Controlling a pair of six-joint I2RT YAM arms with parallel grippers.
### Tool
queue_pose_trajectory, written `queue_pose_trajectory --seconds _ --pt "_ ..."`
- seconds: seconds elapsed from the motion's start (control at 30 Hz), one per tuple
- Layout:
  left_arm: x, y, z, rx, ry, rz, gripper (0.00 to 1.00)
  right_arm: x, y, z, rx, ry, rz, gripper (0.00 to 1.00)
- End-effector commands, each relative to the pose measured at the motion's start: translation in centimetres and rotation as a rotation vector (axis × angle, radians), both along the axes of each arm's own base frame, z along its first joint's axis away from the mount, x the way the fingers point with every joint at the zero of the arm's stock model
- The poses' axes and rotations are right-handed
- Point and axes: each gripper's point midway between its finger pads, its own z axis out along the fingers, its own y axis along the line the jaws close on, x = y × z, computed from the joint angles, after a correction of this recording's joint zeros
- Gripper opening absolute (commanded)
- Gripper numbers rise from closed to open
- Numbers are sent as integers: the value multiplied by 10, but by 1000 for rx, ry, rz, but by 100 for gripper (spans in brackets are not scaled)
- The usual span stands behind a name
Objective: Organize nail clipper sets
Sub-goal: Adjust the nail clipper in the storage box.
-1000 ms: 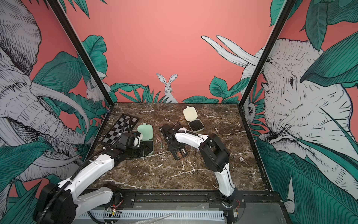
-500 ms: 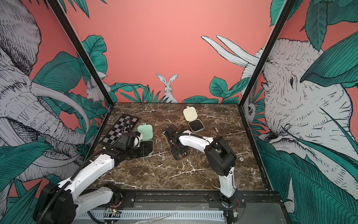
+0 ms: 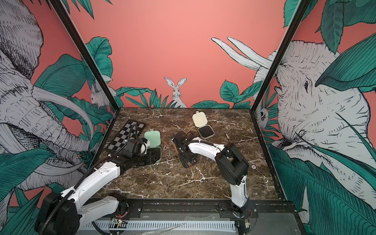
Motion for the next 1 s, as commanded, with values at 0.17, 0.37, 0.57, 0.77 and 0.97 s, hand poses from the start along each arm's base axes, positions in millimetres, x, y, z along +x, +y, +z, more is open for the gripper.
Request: queue_pose_trajectory --seconds 0.17,0.37,0.57,0.77,0.97 --pt "1 0 10 -9 -17 12 51 -8 -12 -34 -80 62 2 14" --pt "1 1 10 -8 -18 13 51 -11 -17 -47 -111 79 1 13" --pt "2 1 9 -9 -15 13 51 -15 -21 -61 -135 101 3 13" --pt "2 1 10 -7 -17 14 51 -17 -21 -68 -135 112 -12 13" --pt "8 0 18 6 -36 10 51 4 -1 -10 -37 11 -10 15"
